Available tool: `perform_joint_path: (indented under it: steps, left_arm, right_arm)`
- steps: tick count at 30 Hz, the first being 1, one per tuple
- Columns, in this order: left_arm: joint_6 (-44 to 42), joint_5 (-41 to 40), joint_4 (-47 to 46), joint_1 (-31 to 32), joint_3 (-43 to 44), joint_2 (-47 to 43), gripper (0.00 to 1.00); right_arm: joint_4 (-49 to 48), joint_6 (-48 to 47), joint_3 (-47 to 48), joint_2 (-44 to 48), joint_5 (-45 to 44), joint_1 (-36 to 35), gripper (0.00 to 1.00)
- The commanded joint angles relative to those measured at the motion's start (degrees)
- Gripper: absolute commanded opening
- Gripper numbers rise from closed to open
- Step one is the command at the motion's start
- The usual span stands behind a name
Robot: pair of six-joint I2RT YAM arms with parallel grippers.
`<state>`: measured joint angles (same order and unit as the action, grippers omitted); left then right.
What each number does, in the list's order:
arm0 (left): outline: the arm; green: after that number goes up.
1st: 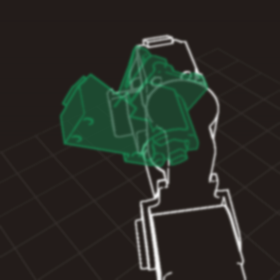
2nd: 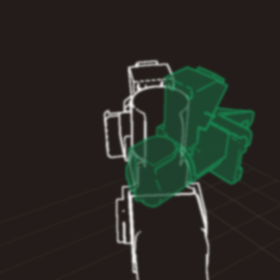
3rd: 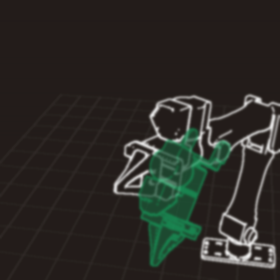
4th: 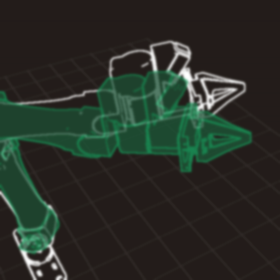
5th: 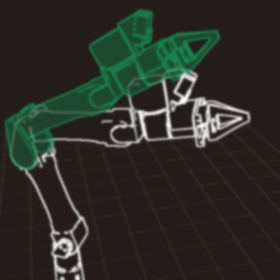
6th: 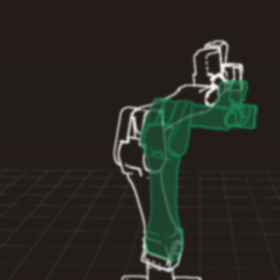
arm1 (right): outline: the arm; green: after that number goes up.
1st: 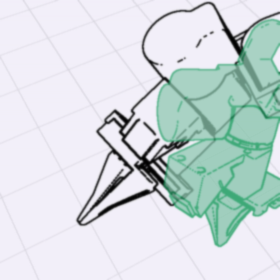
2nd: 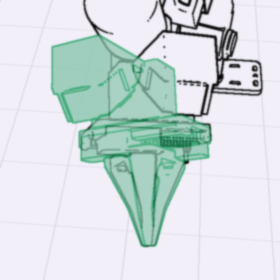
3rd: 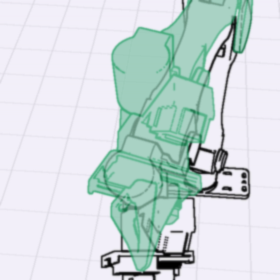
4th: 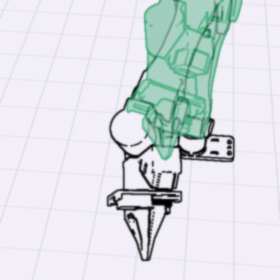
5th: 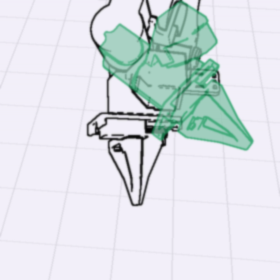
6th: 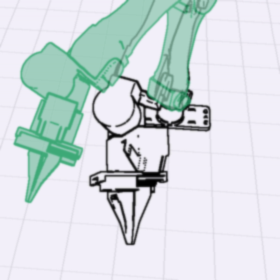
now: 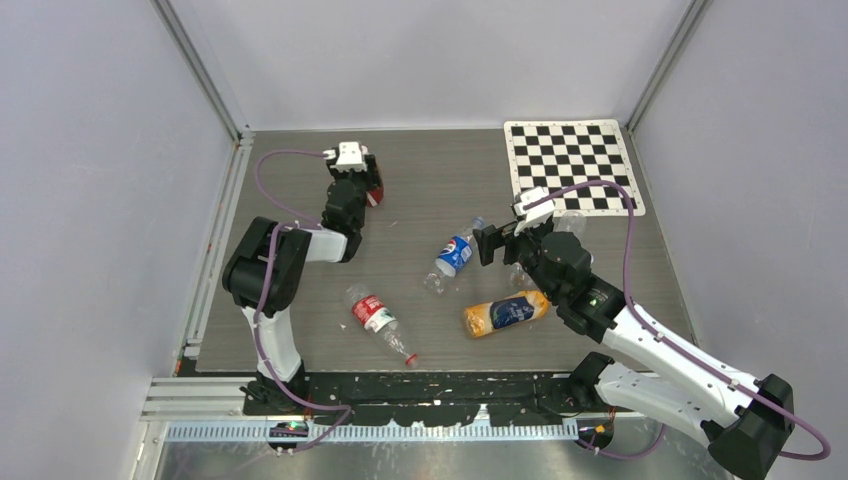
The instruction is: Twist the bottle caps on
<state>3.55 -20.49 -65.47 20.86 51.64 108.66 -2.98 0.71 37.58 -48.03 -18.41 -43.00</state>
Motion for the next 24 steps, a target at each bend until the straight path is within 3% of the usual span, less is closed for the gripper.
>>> perform_joint_path:
  steps: [1,11,19,24]
  left_arm:
    - [-1.21,-1.15,-1.62,-0.38,1.14,-0.26,0.61]
    - [-0.70,0.12,-1.55,-0.38,0.21,-2.28,0.91]
    - [-1.94,1.16,1.21,-0.38,-4.90,-12.10,0.98]
    - [-2.12,1.59,8.72,-0.38,-9.65,-21.83,0.99]
  right_arm:
    - [-1.94,-0.45,-0.14,-0.07,-0.42,0.03,0.99]
    - [-1.50,-0.46,-0.04,0.46,-0.26,0.03,0.99]
    - [2.43,1.29,2.86,1.48,-0.16,0.03,1.00]
    - [8.73,3.43,4.99,3.91,-0.67,0.03,1.00]
